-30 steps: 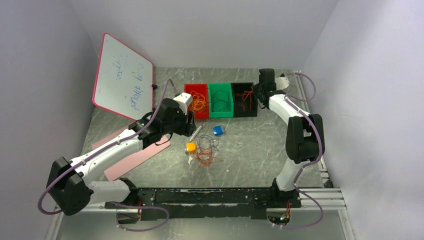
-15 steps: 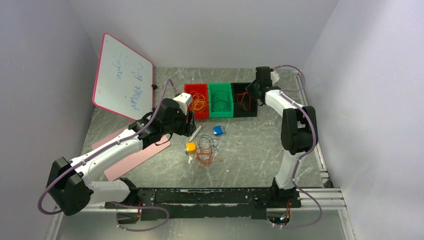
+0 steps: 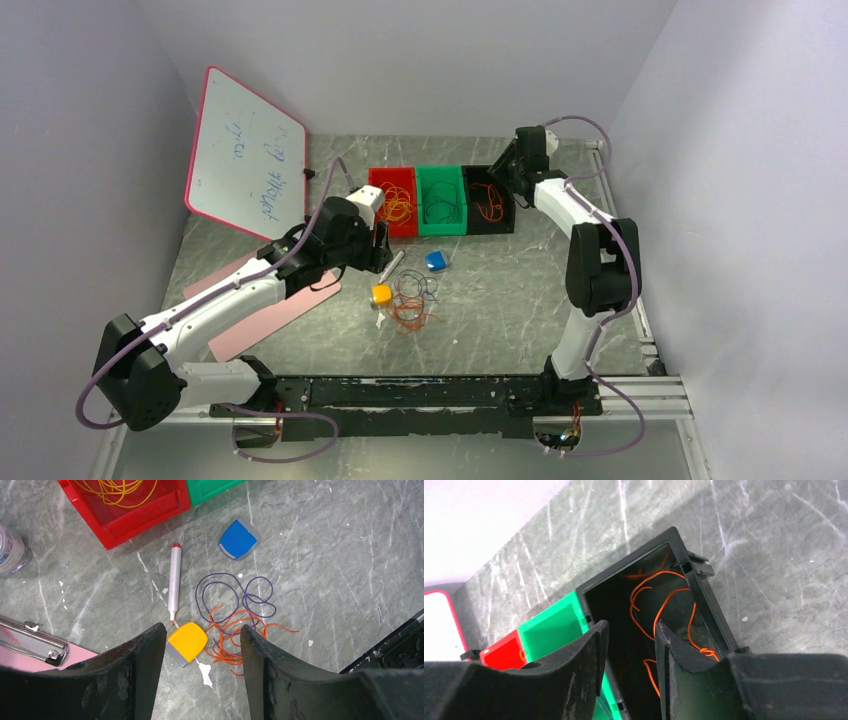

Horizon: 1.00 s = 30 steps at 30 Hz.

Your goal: Untangle the cables

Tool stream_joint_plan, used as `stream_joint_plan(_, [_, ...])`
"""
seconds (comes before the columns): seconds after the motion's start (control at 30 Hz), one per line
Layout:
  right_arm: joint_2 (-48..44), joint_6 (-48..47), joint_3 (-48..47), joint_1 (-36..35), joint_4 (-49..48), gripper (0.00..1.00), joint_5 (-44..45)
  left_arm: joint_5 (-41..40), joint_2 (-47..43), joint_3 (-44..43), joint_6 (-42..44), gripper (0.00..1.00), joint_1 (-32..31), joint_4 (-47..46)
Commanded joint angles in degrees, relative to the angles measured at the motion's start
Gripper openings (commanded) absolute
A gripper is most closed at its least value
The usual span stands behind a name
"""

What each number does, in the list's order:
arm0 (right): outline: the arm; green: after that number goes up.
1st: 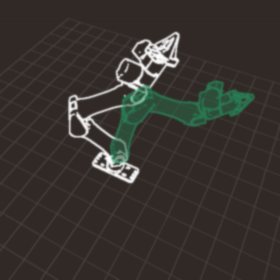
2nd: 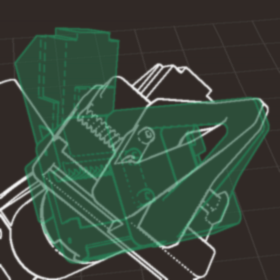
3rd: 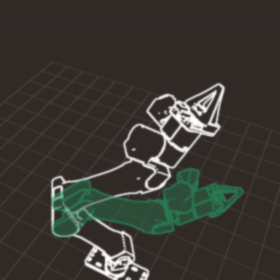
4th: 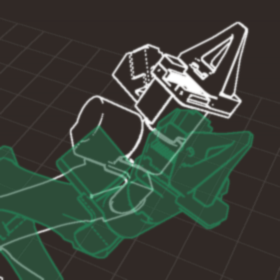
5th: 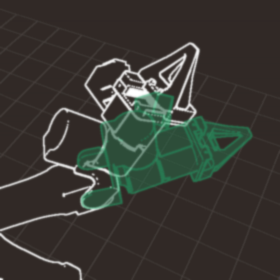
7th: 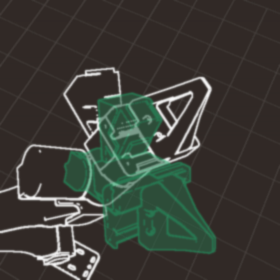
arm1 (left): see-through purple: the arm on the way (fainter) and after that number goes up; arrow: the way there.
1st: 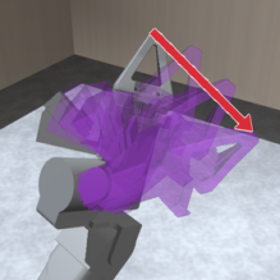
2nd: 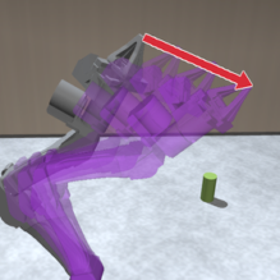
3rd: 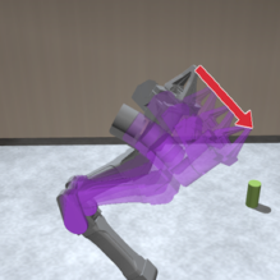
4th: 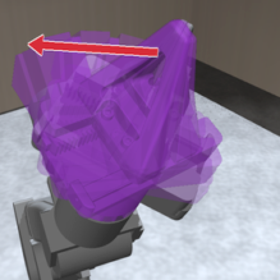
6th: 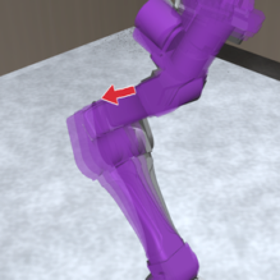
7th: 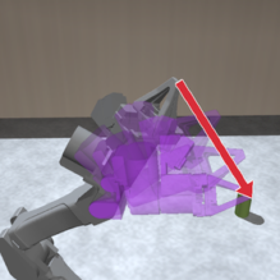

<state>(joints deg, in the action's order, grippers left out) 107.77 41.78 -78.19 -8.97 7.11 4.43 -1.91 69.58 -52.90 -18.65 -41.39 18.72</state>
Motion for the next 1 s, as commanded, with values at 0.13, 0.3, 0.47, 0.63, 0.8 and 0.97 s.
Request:
stream_joint_plan(0.13, [-8.0, -9.9, 1.9, 0.1, -0.5, 0.43, -6.0, 0.0, -0.5, -0.1, -0.4, 0.62, 0.3, 0.0])
stream_joint_plan(0.3, [-15.2, -14.3, 9.2, -0.3, -1.7, 0.43, -12.5, 0.2, 0.2, 0.8, -1.8, 0.61, 0.4, 0.5])
stream_joint_plan(0.47, [-21.0, -17.2, 12.0, -4.2, 4.1, 0.44, -12.5, 3.3, 2.8, 1.0, -4.5, 0.60, 0.3, 0.4])
stream_joint_plan(0.63, [-26.1, -19.7, 17.4, -13.1, 9.0, 0.48, -10.7, 7.3, 4.7, 2.8, -6.7, 0.58, 0.3, -2.4])
stream_joint_plan(0.8, [-29.9, -18.1, 26.3, -22.1, 7.1, 0.59, -13.0, 7.8, 6.7, 5.7, -8.7, 0.55, -0.9, -4.8])
stream_joint_plan(0.97, [-32.5, -18.2, 34.7, -24.5, 2.2, 0.60, -19.5, 6.4, 8.7, 7.7, -10.4, 0.55, -3.5, -6.7])
